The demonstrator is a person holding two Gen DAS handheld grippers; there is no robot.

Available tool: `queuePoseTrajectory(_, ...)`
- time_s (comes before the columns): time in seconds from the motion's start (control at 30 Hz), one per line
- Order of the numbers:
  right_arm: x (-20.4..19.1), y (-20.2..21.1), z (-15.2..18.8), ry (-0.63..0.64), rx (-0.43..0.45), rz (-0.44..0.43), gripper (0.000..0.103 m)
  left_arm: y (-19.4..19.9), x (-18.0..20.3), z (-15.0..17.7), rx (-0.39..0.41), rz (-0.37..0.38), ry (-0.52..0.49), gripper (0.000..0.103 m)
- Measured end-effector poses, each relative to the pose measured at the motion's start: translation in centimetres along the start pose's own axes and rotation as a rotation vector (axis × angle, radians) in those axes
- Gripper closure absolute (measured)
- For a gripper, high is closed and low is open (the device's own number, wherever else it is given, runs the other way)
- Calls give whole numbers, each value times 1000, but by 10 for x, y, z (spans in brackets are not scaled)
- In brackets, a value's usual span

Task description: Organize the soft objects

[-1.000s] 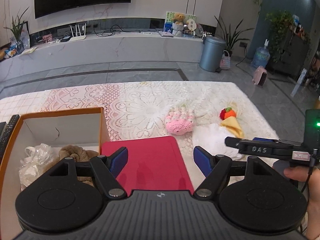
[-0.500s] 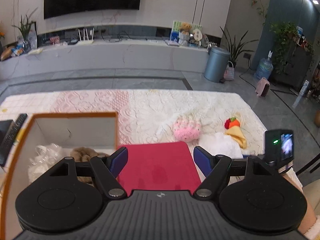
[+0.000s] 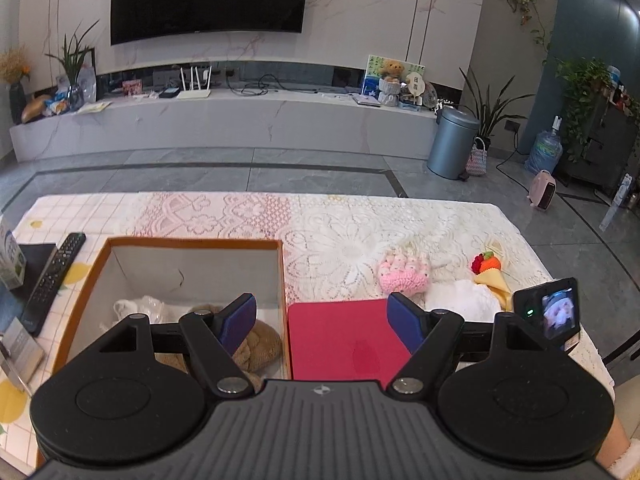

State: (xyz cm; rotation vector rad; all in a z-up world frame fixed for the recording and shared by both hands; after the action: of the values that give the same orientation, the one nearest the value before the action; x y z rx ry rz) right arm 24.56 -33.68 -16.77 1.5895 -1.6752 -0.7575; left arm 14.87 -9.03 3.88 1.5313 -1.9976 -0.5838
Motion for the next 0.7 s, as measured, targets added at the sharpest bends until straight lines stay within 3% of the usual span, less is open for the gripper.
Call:
queuePoseTrajectory(0.03, 4, 2, 0, -6, 2, 6, 27, 1, 0, 1, 4, -8, -6, 15)
queuePoseTrajectory(0.1, 14, 7, -1, -18, 6, 22, 60, 4, 5, 2, 23, -27, -41, 15)
queuePoseTrajectory(0.2, 29, 13, 1, -49, 0, -2, 83, 11, 13, 2, 49, -34, -82, 15)
queuePoseTrajectory(0.47, 43, 67, 21, -71, 22, -67, 87, 22, 19, 3, 47, -4, -65, 15)
queuePoseTrajectory(0.6, 32, 94, 36, -14, 23, -56, 87, 26, 18, 5, 53, 5, -69, 15)
queuePoseTrajectory(0.7, 24, 98, 57, 39, -29, -84, 86, 24, 15, 7, 44, 3, -57, 15)
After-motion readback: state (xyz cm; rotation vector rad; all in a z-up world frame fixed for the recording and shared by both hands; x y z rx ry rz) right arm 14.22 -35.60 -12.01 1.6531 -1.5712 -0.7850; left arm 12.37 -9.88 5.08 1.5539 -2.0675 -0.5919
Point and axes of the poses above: each gripper's, at about its wrist camera, not at the fingertips, and y roughly against the way its jaws point, x to its right, z to its underside, the point moved 3 cm from there along -y, roughly the way its jaws point, and after that the axes turned 6 degrees about z, right-handed, at the moved point
